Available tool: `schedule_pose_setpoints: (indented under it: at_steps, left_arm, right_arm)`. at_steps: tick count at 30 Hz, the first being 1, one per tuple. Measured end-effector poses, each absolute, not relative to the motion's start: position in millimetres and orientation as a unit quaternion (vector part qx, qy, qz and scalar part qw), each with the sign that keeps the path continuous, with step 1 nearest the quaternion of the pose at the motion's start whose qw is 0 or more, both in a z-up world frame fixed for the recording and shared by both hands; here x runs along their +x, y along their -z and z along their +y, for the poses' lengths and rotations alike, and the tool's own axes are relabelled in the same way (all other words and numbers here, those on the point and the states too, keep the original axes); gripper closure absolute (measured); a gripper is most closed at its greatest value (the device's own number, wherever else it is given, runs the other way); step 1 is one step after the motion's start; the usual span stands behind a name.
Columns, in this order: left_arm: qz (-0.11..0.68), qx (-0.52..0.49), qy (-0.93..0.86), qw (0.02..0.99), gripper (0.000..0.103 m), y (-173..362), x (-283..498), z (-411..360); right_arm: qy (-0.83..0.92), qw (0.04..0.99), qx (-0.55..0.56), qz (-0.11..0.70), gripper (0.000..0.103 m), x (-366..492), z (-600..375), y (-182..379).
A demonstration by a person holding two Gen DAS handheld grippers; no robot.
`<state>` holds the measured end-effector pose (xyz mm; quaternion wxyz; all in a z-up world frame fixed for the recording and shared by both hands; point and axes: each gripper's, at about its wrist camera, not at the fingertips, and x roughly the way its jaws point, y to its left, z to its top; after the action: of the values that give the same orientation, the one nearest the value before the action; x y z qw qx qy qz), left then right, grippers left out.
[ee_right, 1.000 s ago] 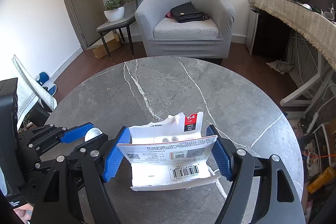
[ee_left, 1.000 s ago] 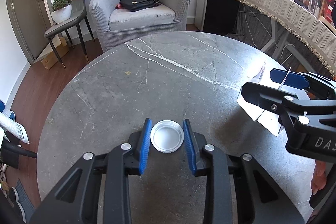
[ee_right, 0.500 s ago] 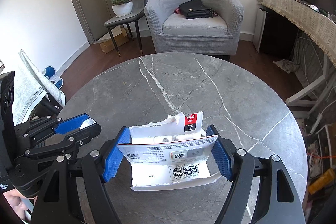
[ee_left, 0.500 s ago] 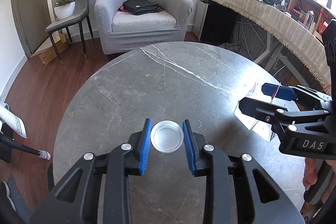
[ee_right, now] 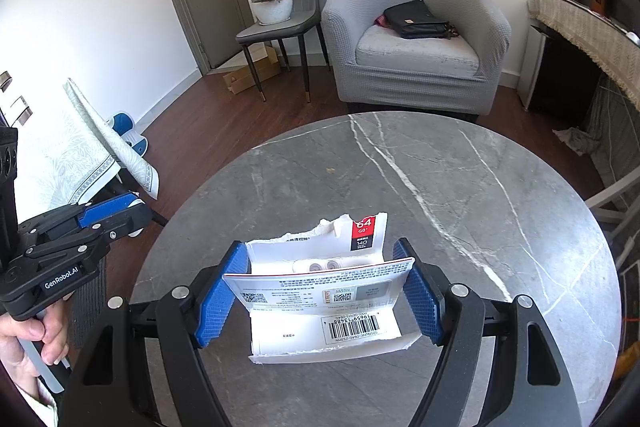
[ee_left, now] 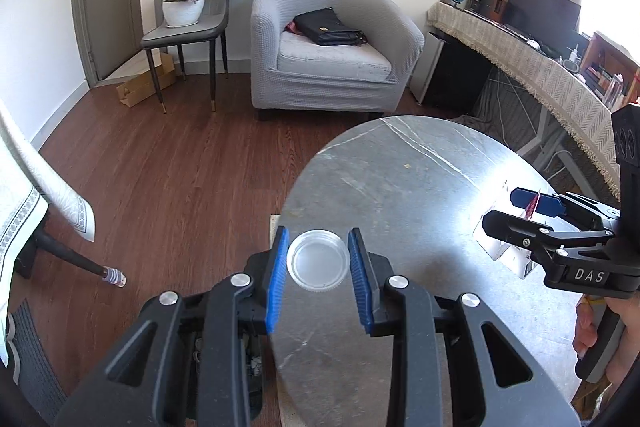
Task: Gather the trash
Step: 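Carry the white cup and the card box over the green bin with both tools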
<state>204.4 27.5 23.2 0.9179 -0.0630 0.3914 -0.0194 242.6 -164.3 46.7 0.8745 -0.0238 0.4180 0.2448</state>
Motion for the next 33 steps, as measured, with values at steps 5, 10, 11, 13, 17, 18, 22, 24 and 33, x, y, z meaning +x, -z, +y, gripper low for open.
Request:
schedule_pose_setpoints:
  at_steps: [5,10,11,13,17,18,22,24,33]
  left_arm:
    - [0.395,-0.073,-0.007,0.916,0.071,-22.3,190.6,66.9]
    - [0.403,-0.085,-0.022,0.911,0.071,-16.6,176.1,97.3]
    - [0.408,-0.087,-0.025,0.908,0.071,-12.7,173.9,103.3]
    - [0.419,-0.093,-0.031,0.903,0.071,-2.5,169.5,116.1]
    - [0.454,-0.095,-0.049,0.885,0.071,21.4,168.5,140.3]
    - [0.461,-0.097,-0.048,0.881,0.071,27.1,167.8,145.5]
    - [0.496,-0.092,-0.055,0.862,0.07,55.7,164.8,162.4]
    - [0.512,-0.09,-0.063,0.852,0.07,70.8,162.8,170.1]
    - [0.576,-0.109,-0.066,0.807,0.07,127.8,156.6,198.7]
  right_arm:
    - [-0.27,0.868,-0.031,0.416,0.027,236.8,-127.4,-51.2]
    - [-0.288,0.864,-0.034,0.412,0.027,232.1,-97.9,-57.6]
    - [-0.292,0.863,-0.033,0.412,0.027,230.9,-92.3,-58.6]
    - [-0.3,0.86,-0.032,0.411,0.027,227.4,-80.9,-60.1]
    - [-0.313,0.855,-0.033,0.411,0.027,220.5,-59.6,-61.3]
    - [-0.315,0.854,-0.035,0.411,0.027,218.4,-54.3,-60.7]
    - [-0.327,0.846,-0.043,0.42,0.027,213.5,-31.0,-54.2]
    - [-0.332,0.842,-0.045,0.423,0.027,212.3,-19.9,-50.9]
    - [-0.343,0.829,-0.061,0.437,0.027,213.7,19.3,-36.5]
